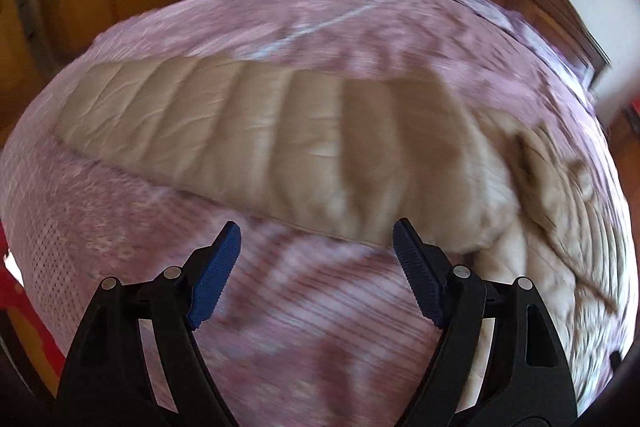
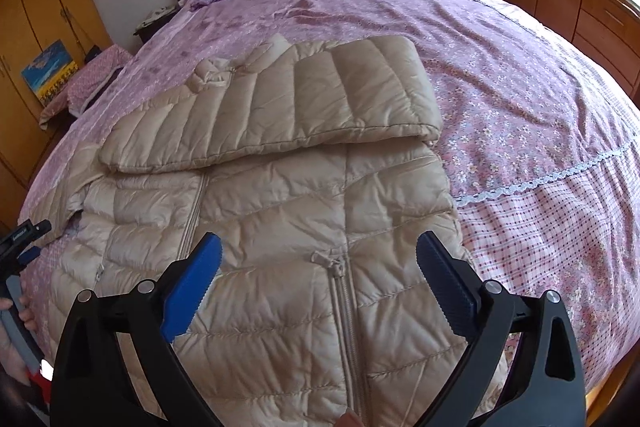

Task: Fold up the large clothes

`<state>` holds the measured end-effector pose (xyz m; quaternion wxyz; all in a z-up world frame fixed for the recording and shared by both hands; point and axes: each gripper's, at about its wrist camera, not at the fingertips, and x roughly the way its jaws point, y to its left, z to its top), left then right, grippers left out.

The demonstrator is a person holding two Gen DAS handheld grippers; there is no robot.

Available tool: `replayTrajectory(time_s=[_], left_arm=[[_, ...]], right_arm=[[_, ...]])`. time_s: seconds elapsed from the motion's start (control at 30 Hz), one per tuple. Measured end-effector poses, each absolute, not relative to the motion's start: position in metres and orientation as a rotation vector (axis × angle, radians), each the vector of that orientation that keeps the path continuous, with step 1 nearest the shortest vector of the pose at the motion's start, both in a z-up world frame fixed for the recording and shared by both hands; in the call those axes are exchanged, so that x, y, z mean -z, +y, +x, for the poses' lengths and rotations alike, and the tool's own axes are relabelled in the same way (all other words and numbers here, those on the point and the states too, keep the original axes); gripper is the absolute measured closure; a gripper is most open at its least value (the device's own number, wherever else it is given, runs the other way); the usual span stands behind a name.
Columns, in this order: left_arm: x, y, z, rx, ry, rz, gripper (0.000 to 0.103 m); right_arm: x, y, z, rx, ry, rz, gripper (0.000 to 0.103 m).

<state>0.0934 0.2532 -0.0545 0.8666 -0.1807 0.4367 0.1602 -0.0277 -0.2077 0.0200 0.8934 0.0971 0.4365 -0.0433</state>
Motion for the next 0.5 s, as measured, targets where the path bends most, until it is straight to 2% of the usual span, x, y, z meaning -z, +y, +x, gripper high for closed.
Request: replayTrajectory(time_s=[0.43,0.5], left_arm=[[0.083,0.329,0.107,-0.410,0.875,-0.557,0.025],[0.087,0.332,0.115,-0.389,0.880,-0.540,0.020]], right_arm=[[-0.016,-0.194,-0.026,0.106,0.936,0.151,0.006],[-0.016,-0.193,-0.026,0.109,0.938,0.152,0.006]])
